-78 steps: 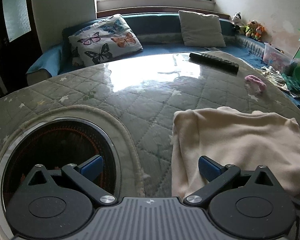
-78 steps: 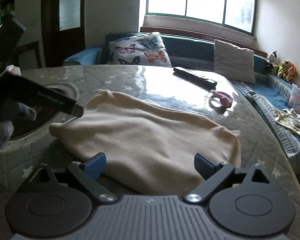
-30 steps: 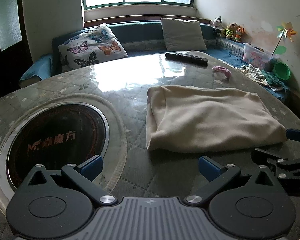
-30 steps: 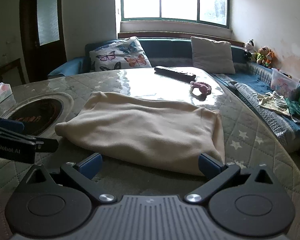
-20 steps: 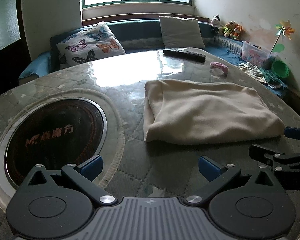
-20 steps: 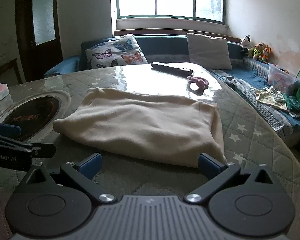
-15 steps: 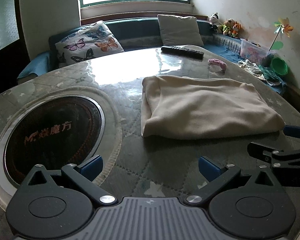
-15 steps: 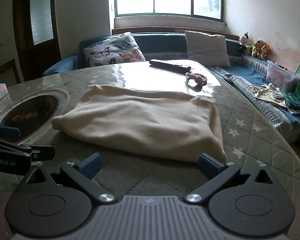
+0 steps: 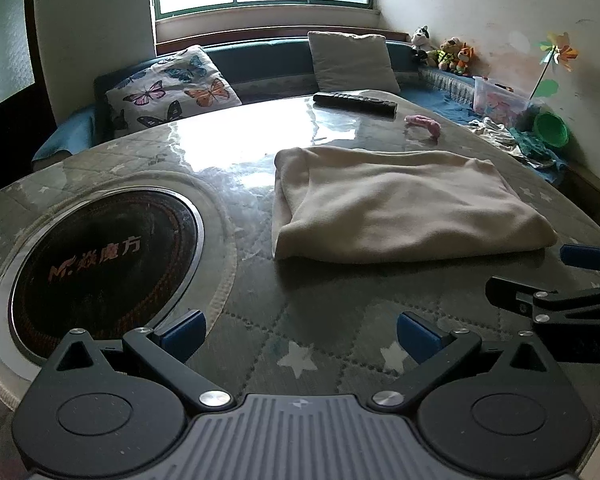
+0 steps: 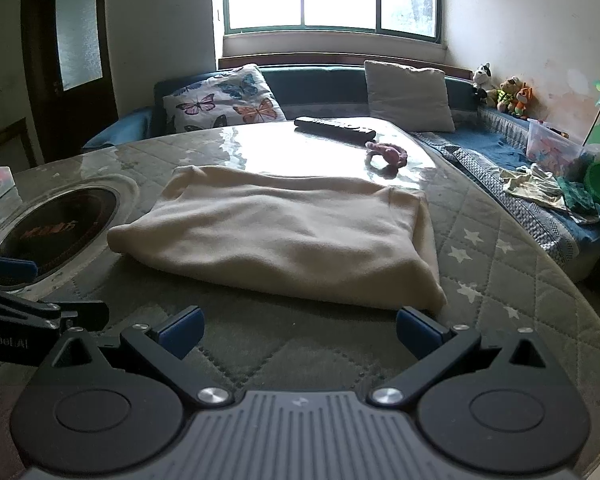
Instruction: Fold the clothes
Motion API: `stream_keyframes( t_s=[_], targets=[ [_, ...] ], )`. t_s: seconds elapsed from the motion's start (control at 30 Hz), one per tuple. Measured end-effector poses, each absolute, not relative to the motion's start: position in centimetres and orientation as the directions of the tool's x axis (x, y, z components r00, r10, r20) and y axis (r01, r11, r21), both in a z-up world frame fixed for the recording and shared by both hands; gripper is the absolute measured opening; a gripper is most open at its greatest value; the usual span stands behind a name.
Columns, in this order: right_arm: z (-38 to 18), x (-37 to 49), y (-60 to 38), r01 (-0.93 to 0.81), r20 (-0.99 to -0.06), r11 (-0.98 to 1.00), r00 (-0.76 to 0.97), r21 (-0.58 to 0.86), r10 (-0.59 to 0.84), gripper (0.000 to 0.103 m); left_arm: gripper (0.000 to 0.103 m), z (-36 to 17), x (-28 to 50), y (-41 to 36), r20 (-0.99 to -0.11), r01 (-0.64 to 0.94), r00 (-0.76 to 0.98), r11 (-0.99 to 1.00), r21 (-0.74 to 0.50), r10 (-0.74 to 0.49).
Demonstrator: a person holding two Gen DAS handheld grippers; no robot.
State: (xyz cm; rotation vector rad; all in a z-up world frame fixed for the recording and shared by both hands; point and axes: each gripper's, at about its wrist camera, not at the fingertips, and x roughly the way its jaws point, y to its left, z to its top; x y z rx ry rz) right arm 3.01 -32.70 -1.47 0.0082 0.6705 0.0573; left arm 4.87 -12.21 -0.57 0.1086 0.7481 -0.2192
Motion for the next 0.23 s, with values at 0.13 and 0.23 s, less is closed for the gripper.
stream_keyframes(
  t_s=[0.13,0.23],
  targets=[
    [-1.35,2.59,-32.65,-0.049,-0.618,0.998,0.784,0.029,0.056,0.103,0.103,-0.42,4.29,-12.2,-0.677,0.24,0.718,0.97,0.022,-0.163],
    [-1.26,2.27,-32.62,-0.048,-0.615,0.998,0.787,0.031,0.057,0.103,0.103,-0.3,3.95,-12.16,-0.67,0.247,0.722,0.969,0.021,-0.17]
  ],
)
